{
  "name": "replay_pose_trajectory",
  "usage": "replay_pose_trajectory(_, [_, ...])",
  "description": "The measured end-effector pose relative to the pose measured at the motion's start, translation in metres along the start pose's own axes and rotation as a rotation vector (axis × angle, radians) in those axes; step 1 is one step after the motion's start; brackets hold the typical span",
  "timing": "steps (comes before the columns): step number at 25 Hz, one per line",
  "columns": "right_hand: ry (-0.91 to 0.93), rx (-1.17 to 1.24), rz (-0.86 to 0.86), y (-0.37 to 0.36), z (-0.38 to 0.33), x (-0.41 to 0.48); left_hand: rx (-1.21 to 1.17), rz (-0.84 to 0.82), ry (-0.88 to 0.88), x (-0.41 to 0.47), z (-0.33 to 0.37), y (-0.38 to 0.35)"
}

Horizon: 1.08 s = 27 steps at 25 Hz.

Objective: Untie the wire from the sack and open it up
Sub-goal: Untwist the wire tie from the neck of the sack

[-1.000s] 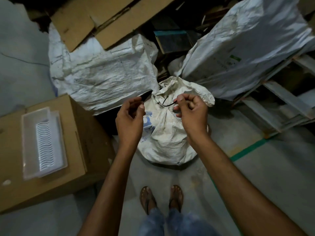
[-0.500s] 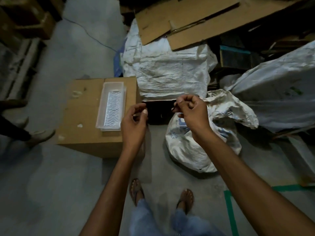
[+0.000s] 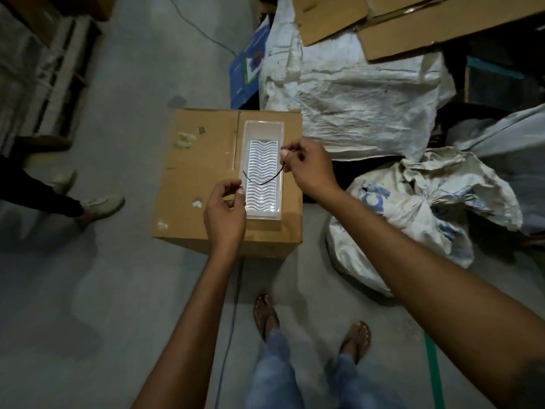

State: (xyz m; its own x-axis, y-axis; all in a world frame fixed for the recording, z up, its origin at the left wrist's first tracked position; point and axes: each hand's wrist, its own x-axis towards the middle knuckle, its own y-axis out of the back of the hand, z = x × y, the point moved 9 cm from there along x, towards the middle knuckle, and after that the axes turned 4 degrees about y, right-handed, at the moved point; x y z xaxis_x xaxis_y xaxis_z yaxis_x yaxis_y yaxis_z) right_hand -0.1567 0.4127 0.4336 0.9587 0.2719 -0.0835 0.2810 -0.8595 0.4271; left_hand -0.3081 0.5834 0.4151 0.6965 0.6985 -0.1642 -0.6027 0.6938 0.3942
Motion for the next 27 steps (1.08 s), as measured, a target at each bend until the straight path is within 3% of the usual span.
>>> replay_pose_trajectory(7, [0.243, -0.64, -0.17, -0.077, 0.018, 0.061, 0.015, -0.071, 0.015, 0.061, -0.03, -0.013])
replay_pose_trajectory(12, [0.261, -0.82, -0.239, -0.097, 0.037, 0.093, 0.01, -0.101, 0.033, 0.081, -0.045, -0.03])
replay_pose_trajectory(18, [0.018, -0.365, 0.064, -0.038, 0.056, 0.087, 0.007, -0.118, 0.02, 0.09, -0.035, -0.048])
replay_pose_trajectory(23, [-0.13, 0.117, 0.214, 0.009, 0.07, 0.033, -0.063, -0.136, 0.002, 0.071, -0.01, -0.067])
replay_pose_trajectory(27, [-0.179, 0.299, 0.299, 0.059, 0.084, -0.016, -0.107, -0.215, -0.052, 0.027, 0.026, -0.112])
